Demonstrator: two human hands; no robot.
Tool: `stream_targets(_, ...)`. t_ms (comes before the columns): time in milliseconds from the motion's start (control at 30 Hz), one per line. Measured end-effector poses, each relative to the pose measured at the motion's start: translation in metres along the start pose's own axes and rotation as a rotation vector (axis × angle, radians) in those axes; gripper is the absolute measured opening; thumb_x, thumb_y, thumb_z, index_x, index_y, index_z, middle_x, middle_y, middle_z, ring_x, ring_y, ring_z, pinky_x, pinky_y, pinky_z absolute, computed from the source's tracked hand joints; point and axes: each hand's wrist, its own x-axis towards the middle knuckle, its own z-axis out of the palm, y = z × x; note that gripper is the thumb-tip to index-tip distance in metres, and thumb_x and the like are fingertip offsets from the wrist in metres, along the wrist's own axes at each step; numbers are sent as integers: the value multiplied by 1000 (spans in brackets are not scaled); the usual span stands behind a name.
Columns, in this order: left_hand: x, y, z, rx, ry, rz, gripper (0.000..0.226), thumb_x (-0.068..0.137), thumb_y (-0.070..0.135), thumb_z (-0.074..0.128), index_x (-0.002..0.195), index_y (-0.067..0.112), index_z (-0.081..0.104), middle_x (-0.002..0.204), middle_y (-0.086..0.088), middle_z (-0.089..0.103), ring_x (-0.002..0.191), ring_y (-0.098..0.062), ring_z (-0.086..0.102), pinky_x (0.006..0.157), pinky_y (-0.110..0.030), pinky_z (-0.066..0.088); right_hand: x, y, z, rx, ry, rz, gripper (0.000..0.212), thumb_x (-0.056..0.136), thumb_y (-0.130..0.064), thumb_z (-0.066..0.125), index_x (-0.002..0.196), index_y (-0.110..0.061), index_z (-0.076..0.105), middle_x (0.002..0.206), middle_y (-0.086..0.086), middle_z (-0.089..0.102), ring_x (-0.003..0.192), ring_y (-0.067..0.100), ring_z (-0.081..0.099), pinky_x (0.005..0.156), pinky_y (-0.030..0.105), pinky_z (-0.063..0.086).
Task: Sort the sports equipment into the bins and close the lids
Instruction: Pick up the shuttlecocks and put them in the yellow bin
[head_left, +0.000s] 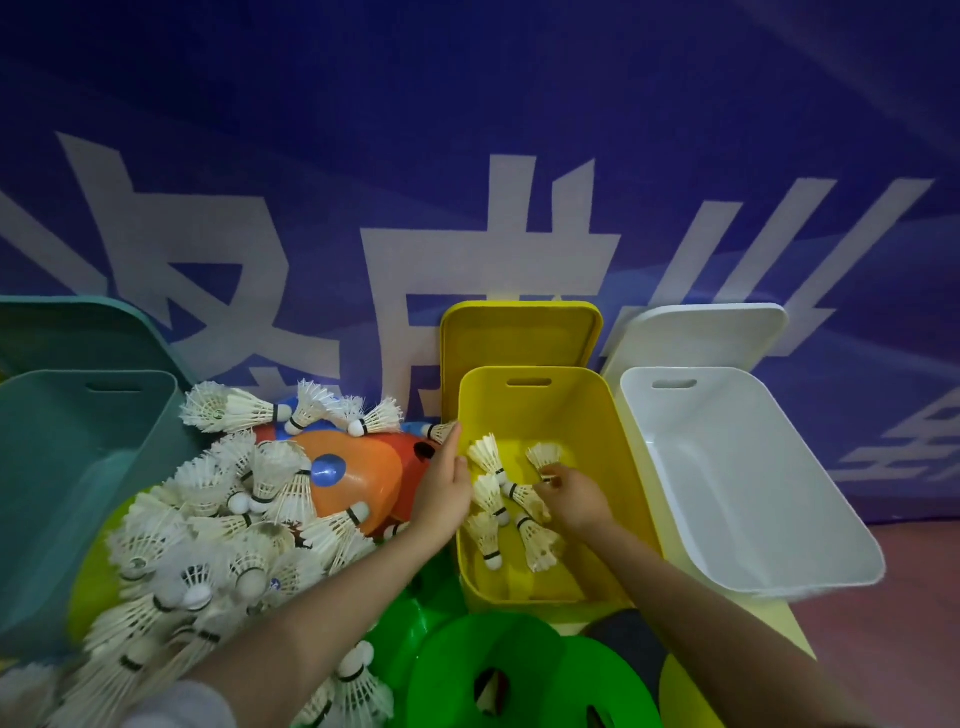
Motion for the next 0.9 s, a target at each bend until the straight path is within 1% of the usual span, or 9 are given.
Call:
stream_targets(67,-1,4,-9,31,-80,9,51,104,27,33,152,33,15,153,12,21,96,13,46,71,-6,37,-14,-10,-10,62,65,-64,36,93,-32,57,127,-19,58,111,8,65,90,23,65,78,32,52)
stream_targets(133,-3,9,-21,81,-110,16,50,103,31,35,151,30,21,152,7,27,108,4,47,81,-13,38,-30,-19,-17,117,109,-123,33,93,-31,57,123,-20,60,105,5,64,88,19,62,75,30,48)
stream_targets(267,-14,13,-51,155,-63,76,40,101,24,42,141,25,41,137,1,47,103,-1,49,77,-10,39,-59,-44,-16,208,181,-231,25,92,-23,58,116,-20,64,94,0,62,84,13,57,72,25,41)
stream_targets(367,-31,9,-84,223,-12,98,36,99,22,45,134,27,48,133,3,48,108,-8,52,90,-27,45,-74,-64,2,248,191,-296,24,92,-20,57,115,-19,66,98,-3,63,86,8,57,68,15,39)
stream_targets(467,-50,0,-119,273,35,118,37,98,17,45,133,25,51,130,4,46,105,-8,51,87,-28,44,-86,-83,28,243,215,-386,25,92,-16,57,115,-17,66,101,-2,64,91,10,57,76,22,43)
stream_targets(567,-67,-10,-154,261,115,169,36,95,11,46,127,24,56,126,7,51,102,-6,54,87,-26,44,-97,-103,49,93,272,-522,30,90,-19,55,118,-18,65,110,2,64,105,15,54,82,27,43)
stream_targets(667,-81,-24,-188,255,220,169,35,94,8,46,120,28,59,118,9,53,95,0,54,82,-24,45,-102,-127,70,57,235,-615,32,89,-23,52,118,-18,64,115,2,64,112,17,52,89,31,47)
stream_targets(767,-94,-44,-223,324,302,123,31,94,9,48,118,23,61,116,3,55,93,-7,57,79,-27,45,-100,-154,91,116,182,-611,29,91,-21,53,117,-17,65,112,2,64,109,17,54,86,28,44)
stream_targets(900,-120,-77,-266,434,268,93,26,95,12,49,115,22,63,114,2,56,97,-11,60,84,-31,49,-83,-192,121,168,68,-523,30,91,-23,55,120,-16,62,114,3,63,106,19,57,82,27,44)
